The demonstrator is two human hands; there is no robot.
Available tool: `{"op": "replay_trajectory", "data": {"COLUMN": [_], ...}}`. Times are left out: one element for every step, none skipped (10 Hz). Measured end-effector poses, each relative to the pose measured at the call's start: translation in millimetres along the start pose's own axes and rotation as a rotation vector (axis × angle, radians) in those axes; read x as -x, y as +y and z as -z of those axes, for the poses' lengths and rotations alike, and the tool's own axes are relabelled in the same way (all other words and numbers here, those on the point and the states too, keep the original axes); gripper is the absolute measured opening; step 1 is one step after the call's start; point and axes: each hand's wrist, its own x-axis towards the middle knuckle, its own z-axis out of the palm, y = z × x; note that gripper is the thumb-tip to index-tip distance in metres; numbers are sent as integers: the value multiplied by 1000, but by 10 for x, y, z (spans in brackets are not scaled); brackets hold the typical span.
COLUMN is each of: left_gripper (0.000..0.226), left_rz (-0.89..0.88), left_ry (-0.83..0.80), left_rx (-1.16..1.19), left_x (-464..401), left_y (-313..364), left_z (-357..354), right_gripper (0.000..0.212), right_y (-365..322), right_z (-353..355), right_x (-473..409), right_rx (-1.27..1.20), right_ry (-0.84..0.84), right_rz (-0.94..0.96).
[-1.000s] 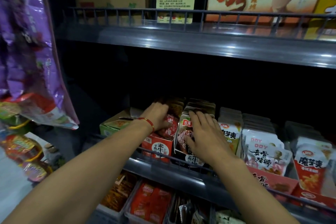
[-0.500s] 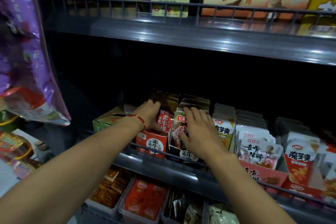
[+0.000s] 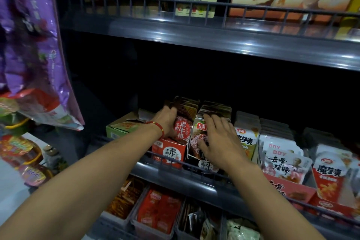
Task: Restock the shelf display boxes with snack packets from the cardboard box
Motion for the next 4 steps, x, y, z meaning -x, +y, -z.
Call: {"op": "replay_trajectory", "data": {"left_gripper": [81, 71, 75, 66], "left_rz": [17, 3, -21, -88], "left_ry": [-14, 29, 167, 373], "left_rx": [150, 258, 329, 417], "left_x": [77, 234, 535, 943], "left_y": [-51, -120, -119, -101], "left_z": [84, 180, 299, 396], "right_gripper": [79, 81, 83, 76], "right_y": [-8, 1, 14, -19], "right_z": [15, 18, 77, 95], "right_x": [9, 20, 20, 115], "right_rx": [15, 57, 50, 39], "right_ry": [6, 11, 11, 87], "right_rz": [1, 31, 22, 46]}}
